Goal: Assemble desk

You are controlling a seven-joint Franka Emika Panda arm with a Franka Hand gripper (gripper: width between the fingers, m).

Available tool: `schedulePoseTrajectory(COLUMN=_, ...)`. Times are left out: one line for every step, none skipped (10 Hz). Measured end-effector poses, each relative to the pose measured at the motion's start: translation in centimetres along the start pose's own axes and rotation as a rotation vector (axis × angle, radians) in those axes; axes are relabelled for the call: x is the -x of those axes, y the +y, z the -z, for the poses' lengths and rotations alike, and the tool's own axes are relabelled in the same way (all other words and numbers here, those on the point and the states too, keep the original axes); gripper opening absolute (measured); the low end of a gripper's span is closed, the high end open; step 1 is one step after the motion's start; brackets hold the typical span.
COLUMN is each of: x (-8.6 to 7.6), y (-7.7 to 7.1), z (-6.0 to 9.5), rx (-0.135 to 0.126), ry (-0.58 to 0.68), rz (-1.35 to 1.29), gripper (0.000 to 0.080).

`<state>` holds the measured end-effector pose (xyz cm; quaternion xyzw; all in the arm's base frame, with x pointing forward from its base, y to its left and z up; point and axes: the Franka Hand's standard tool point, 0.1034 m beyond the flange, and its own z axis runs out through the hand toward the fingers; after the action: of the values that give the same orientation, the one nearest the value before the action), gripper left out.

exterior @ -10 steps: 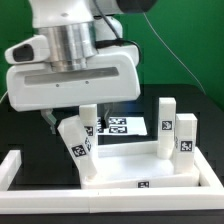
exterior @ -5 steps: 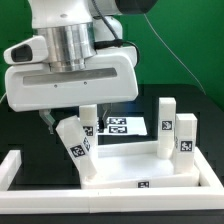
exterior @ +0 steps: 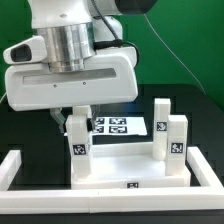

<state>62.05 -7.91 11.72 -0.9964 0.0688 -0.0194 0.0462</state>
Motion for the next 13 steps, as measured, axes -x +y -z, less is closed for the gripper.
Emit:
schedulePoseTrajectory(x=0.0, y=0.0, z=0.0, rx=0.000, ry=0.000, rz=-0.078, gripper=0.0289)
schedulePoseTrajectory(x=0.0, y=0.0, z=0.0, rx=0.000, ry=0.000, rz=-0.130, gripper=0.0289)
schedulePoseTrajectory(x=0.0, y=0.0, z=0.0, rx=0.000, ry=0.000, rz=-0.218, gripper=0.0289)
schedulePoseTrajectory(x=0.0, y=-0.1, z=-0.1, rx=0.001, ry=0.001, rz=-0.318, gripper=0.0289)
schedulePoseTrajectory(x=0.0, y=-0.4, z=-0.1, rx=0.001, ry=0.001, rz=-0.450, gripper=0.0289)
schedulePoseTrajectory(x=0.0, y=-0.7, z=-0.1, rx=0.001, ry=0.000, rz=-0.572, gripper=0.0290)
schedulePoseTrajectory(x=0.0, y=-1.0, z=-0.2, rx=-0.004, ry=-0.001, rz=-0.684, gripper=0.0290)
schedulePoseTrajectory(x=-0.2, y=-1.6, z=-0.3, rx=-0.041, ry=0.008, rz=-0.877, gripper=0.0290)
schedulePoseTrajectory(x=-0.6, y=-2.4, z=-0.5, rx=-0.098, ry=0.037, rz=-1.054, gripper=0.0290)
schedulePoseTrajectory(x=-0.3, y=-2.3, z=-0.5, rx=-0.117, ry=0.056, rz=-1.188, gripper=0.0290)
schedulePoseTrajectory(x=-0.3, y=-2.4, z=-0.5, rx=-0.119, ry=0.060, rz=-1.267, gripper=0.0290)
schedulePoseTrajectory(x=-0.3, y=-2.5, z=-0.5, rx=-0.118, ry=0.058, rz=-1.299, gripper=0.0290)
schedulePoseTrajectory(x=-0.3, y=-2.4, z=-0.5, rx=-0.119, ry=0.057, rz=-1.320, gripper=0.0290)
